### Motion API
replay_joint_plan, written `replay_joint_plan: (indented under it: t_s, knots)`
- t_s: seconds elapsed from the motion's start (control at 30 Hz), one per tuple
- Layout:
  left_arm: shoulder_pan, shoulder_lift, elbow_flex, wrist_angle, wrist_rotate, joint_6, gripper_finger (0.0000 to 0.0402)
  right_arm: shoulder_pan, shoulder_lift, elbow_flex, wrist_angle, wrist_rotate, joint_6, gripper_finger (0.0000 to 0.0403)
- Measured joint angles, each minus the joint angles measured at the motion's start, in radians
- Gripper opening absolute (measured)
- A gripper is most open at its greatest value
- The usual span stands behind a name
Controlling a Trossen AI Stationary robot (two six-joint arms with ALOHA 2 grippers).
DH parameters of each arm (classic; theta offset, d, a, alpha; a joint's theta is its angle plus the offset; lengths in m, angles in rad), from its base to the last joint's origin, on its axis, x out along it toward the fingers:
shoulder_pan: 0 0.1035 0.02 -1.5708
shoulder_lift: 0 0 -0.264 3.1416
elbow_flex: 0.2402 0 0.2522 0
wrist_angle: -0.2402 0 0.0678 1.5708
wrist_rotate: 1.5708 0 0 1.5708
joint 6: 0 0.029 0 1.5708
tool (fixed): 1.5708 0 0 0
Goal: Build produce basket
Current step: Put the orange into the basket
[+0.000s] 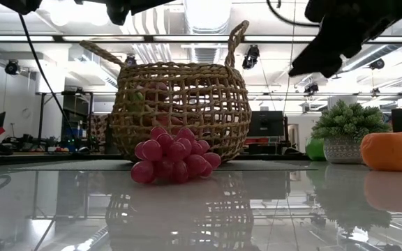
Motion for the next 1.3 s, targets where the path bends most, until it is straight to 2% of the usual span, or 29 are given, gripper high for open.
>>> replay_joint_plan:
  t_s: [0.13, 0.3, 0.4, 0.53, 0.73, 0.97, 1.3]
  knots:
    - [0.002, 0.000, 0.000, 0.000, 0.000, 0.000, 0.0010, 0.001, 0.007, 0.065, -0.147, -0.002, 0.167, 0.0192]
    - [0.004, -0.003, 0.000, 0.002, -0.004, 0.017, 0.0010, 0.002, 0.043, 0.174, -0.478, -0.013, 0.436, 0.0232]
    - [0.004, -0.003, 0.000, 0.001, -0.004, 0.025, 0.0010, 0.002, 0.076, 0.214, -0.669, -0.013, 0.569, 0.0247]
    - [0.004, -0.004, 0.000, 0.001, -0.004, 0.026, 0.0010, 0.002, 0.120, 0.245, -0.828, -0.031, 0.710, 0.0256]
    - [0.004, -0.004, 0.000, 0.001, -0.004, 0.026, 0.0010, 0.002, 0.203, 0.244, -0.941, -0.061, 0.810, 0.0256]
    - [0.007, -0.005, -0.001, -0.001, -0.004, 0.026, 0.0010, 0.002, 0.289, 0.244, -0.943, -0.070, 0.779, 0.0259]
    - [0.010, -0.006, -0.001, -0.001, -0.004, 0.024, 0.0010, 0.002, 0.290, 0.244, -0.942, -0.080, 0.769, 0.0335]
